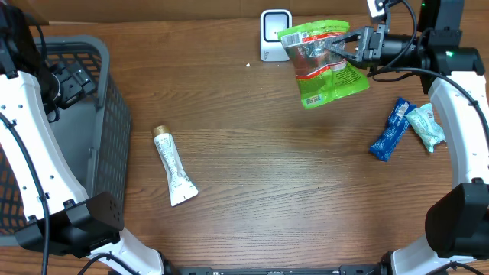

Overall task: Scan the item barcode
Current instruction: 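Lift the snack bag with the right gripper toward the scanner, then hold the snack bag's barcode over the white scanner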

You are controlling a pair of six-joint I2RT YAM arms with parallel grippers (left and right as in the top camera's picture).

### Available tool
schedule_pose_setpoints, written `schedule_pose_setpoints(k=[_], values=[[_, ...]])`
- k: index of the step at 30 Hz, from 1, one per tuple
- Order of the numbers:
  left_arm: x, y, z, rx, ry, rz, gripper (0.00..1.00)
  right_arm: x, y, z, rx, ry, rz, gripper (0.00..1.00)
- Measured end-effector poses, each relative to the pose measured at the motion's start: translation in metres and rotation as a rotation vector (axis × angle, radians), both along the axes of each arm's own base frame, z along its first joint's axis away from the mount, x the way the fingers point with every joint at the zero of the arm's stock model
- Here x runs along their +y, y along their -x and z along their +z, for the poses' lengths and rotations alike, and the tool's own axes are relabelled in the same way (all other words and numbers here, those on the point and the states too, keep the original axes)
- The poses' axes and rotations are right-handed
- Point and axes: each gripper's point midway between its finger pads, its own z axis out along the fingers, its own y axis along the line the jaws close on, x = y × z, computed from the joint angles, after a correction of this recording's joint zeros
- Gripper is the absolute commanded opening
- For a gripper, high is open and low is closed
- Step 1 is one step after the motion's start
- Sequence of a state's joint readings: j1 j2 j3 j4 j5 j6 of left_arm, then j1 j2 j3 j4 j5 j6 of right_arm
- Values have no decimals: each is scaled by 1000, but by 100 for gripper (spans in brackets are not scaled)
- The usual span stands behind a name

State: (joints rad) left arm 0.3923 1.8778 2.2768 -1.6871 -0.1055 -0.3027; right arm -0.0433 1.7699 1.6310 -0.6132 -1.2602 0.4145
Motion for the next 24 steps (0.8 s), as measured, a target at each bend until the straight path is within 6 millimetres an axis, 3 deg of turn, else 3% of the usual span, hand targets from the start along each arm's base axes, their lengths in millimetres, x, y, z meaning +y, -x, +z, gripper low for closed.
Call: schedule_pose_setpoints(k=[6, 10, 16, 19, 22, 24], values=[[0, 0, 0, 0, 0, 0, 100, -2, -4, -3, 24, 14, -28, 4], [0, 0, 0, 0, 0, 0, 100, -7, -19, -21, 43, 113, -133, 4], [0, 0, 0, 0, 0, 0, 100, 11, -37, -68, 19, 451, -313, 4], [0, 0, 0, 0, 0, 0, 100, 15, -37, -79, -6, 606, -364, 3], [0, 0, 0, 0, 0, 0, 100, 11, -51, -62, -77, 741, -428, 3], [0, 0, 0, 0, 0, 0, 100, 4, -74, -32, -173, 822, -510, 3]])
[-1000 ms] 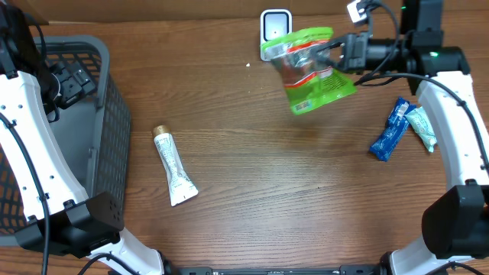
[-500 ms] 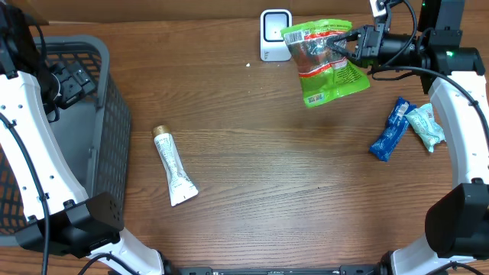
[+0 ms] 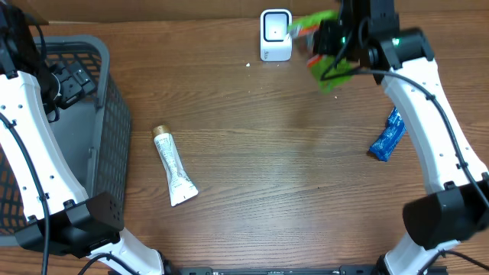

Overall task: Scan the item barcode
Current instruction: 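Hold the snack bag's barcode over the white scanner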

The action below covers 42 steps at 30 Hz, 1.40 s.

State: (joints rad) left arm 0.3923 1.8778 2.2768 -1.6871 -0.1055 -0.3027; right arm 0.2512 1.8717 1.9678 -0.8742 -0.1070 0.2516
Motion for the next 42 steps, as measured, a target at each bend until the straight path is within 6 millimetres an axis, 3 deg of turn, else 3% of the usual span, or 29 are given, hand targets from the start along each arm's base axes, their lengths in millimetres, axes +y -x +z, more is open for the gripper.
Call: schedule_pose_setpoints(k=[4, 6, 8, 12, 15, 20, 30, 37, 42], values=[[0, 0, 0, 0, 0, 0, 100, -13, -28, 27, -99, 154, -71, 3], [0, 0, 0, 0, 0, 0, 100, -15, -42, 25, -130, 229, -94, 4], [0, 0, 0, 0, 0, 0, 100, -15, -56, 12, -145, 310, -107, 4], [0, 0, 0, 0, 0, 0, 100, -3, -92, -36, -182, 517, -105, 4], [0, 0, 0, 0, 0, 0, 99, 13, -111, -55, -243, 639, -81, 4], [0, 0, 0, 0, 0, 0, 99, 32, -132, -68, -333, 759, -54, 4], [0, 0, 0, 0, 0, 0, 100, 20, -156, -99, -368, 957, -85, 4], [0, 0, 0, 0, 0, 0, 99, 18, -151, -105, -334, 1043, -44, 4], [0, 0, 0, 0, 0, 0, 100, 30, -145, -108, -323, 1104, 16, 4]])
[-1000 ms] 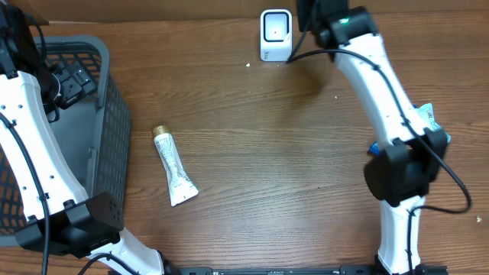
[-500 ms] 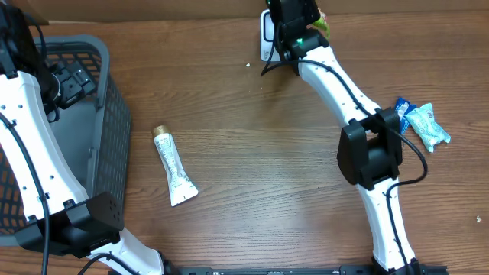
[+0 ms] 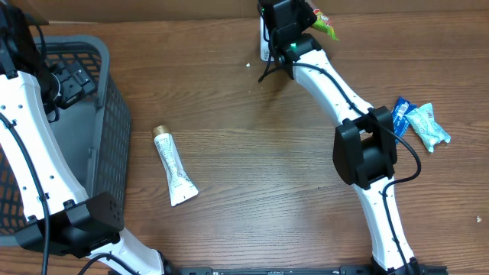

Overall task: Scan the item barcode
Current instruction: 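Hold the snack bag's barcode over the white scanner, then carry the snack bag right and drop it on the other items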

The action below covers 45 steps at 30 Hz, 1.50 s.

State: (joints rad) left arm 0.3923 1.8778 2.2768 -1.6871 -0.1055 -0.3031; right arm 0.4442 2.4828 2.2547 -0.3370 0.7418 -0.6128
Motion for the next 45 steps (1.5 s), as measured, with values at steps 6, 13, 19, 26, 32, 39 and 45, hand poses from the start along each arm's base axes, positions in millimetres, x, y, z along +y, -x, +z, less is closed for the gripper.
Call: schedule_pose_setpoints(k=[6, 13, 19, 26, 32, 39, 45], values=[[0, 0, 0, 0, 0, 0, 100, 21, 7, 0, 26, 83, 62, 4], [0, 0, 0, 0, 0, 0, 100, 21, 7, 0, 31, 99, 69, 4], [0, 0, 0, 0, 0, 0, 99, 20, 7, 1, 30, 105, 59, 4], [0, 0, 0, 0, 0, 0, 100, 14, 9, 3, 27, 124, 29, 4], [0, 0, 0, 0, 0, 0, 100, 16, 21, -18, 130, 133, 50, 4], [0, 0, 0, 0, 0, 0, 100, 21, 59, 14, 255, -153, 138, 4], [0, 0, 0, 0, 0, 0, 100, -43, 101, 90, 286, -528, 44, 4]])
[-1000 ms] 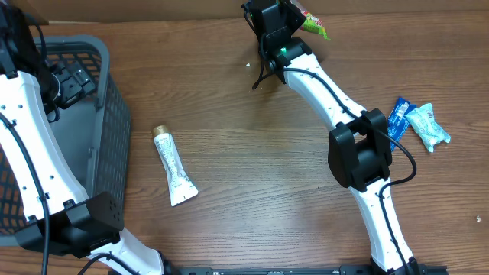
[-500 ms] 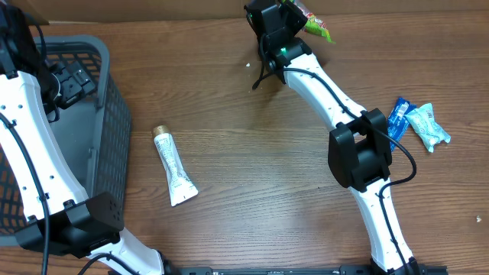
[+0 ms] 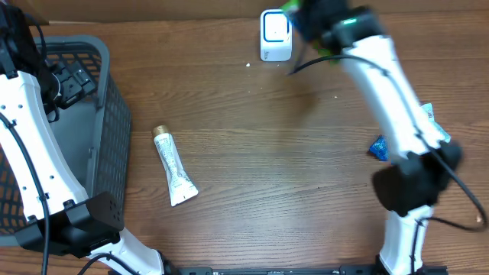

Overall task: Scan the item barcode
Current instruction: 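Carry the snack bag right and drop it on the other items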

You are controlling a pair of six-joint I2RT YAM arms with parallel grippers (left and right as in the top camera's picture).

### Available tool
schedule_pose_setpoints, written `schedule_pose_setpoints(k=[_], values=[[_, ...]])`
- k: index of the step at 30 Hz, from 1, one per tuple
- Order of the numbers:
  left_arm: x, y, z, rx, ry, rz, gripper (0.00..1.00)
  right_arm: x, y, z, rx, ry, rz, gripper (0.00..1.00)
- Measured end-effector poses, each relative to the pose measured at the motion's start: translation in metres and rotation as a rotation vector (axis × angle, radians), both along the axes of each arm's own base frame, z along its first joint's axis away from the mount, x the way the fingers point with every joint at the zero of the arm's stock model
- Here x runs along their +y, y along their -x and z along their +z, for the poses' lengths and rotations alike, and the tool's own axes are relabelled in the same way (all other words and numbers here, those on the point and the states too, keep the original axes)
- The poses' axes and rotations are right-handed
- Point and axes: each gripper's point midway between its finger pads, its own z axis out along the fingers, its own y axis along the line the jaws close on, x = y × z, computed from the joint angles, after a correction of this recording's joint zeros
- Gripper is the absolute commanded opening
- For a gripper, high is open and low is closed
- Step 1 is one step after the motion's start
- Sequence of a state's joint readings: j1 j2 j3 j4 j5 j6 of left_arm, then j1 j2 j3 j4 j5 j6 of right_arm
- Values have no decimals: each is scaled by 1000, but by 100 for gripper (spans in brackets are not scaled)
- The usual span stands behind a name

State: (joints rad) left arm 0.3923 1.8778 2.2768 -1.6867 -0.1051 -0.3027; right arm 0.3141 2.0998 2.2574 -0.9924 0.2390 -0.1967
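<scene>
A white barcode scanner [image 3: 275, 34] stands at the table's far edge. Just right of it hovers my right gripper [image 3: 309, 19], its fingers hidden under the wrist. It holds the green snack bag [image 3: 290, 8], of which only green slivers show beside the wrist. My left gripper [image 3: 70, 82] hangs over the basket at the left, and its jaw state is unclear.
A dark mesh basket [image 3: 107, 114] fills the left side. A white tube [image 3: 174, 168] lies on the table right of it. A blue packet [image 3: 377, 147] and a teal packet [image 3: 429, 114] peek out from behind the right arm.
The right wrist was over the scanner with the bag showing to its right. Now it sits just right of the scanner, which is uncovered, and the bag is mostly hidden under the wrist.
My right gripper first held the green bag in full view to the right of the scanner. Then the bag was closer to the scanner and partly covered by the arm. Then the wrist covered the scanner. Now it hovers beside it. The left arm has stayed still.
</scene>
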Motion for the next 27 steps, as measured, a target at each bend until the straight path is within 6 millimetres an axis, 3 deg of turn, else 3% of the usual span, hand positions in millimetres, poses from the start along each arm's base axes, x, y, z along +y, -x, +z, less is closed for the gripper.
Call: schedule_pose_setpoints(k=[1, 2, 4, 7, 10, 15, 18, 21, 27], values=[[0, 0, 0, 0, 0, 0, 99, -27, 15, 4, 62, -83, -75, 4], [0, 0, 0, 0, 0, 0, 99, -40, 21, 5, 89, -125, -115, 4], [0, 0, 0, 0, 0, 0, 99, -85, 57, -15, 286, -253, -264, 4], [0, 0, 0, 0, 0, 0, 99, -123, 95, -39, 499, -428, -393, 4], [0, 0, 0, 0, 0, 0, 99, -153, 103, -49, 550, -548, -495, 4], [0, 0, 0, 0, 0, 0, 100, -218, 107, -92, 565, -688, -695, 4], [0, 0, 0, 1, 0, 0, 99, -242, 108, -125, 558, -737, -778, 29], [0, 0, 0, 0, 0, 0, 100, -252, 120, -146, 594, -769, -841, 45], [0, 0, 0, 0, 0, 0, 100, -266, 143, -151, 656, -800, -923, 49]])
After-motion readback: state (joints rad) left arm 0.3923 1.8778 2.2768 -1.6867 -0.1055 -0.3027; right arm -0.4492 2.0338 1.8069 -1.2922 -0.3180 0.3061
